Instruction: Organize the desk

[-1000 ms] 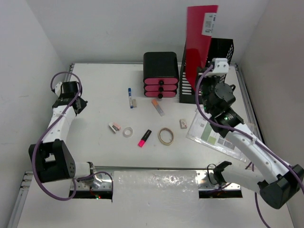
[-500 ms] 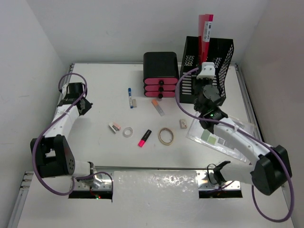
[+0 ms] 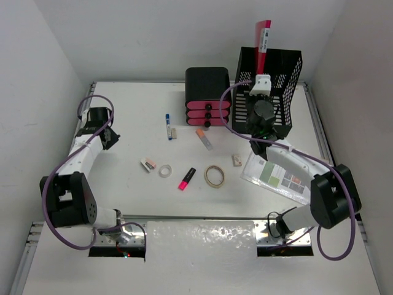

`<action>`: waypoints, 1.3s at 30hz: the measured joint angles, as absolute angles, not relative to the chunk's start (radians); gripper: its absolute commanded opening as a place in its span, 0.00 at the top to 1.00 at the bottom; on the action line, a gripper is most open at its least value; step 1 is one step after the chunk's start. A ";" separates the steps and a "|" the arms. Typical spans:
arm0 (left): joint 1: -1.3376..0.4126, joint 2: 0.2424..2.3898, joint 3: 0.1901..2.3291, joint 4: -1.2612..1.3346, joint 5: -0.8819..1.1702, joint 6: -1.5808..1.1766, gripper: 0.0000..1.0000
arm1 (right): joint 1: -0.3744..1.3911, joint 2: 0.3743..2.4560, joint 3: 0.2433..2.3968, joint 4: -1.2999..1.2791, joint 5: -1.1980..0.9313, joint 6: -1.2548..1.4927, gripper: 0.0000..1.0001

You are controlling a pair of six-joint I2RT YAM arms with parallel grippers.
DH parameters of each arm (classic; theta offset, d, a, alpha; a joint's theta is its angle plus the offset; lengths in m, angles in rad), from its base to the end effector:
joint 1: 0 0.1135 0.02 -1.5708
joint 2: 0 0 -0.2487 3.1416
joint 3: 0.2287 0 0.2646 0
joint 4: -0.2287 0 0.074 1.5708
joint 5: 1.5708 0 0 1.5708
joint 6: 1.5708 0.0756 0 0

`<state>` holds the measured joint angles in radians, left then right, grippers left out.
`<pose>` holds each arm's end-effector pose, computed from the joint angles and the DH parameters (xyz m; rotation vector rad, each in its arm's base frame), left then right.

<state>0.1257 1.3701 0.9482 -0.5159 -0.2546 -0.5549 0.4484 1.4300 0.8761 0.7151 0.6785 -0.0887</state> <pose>0.3123 0.0586 0.1878 -0.9215 2.2926 0.1365 0.3513 0.1163 0.2965 0.1802 1.4368 -0.1831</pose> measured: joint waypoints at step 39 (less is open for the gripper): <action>0.102 1.413 0.961 -0.523 -0.251 -0.527 0.92 | 0.400 1.842 0.816 1.283 0.649 -0.072 0.88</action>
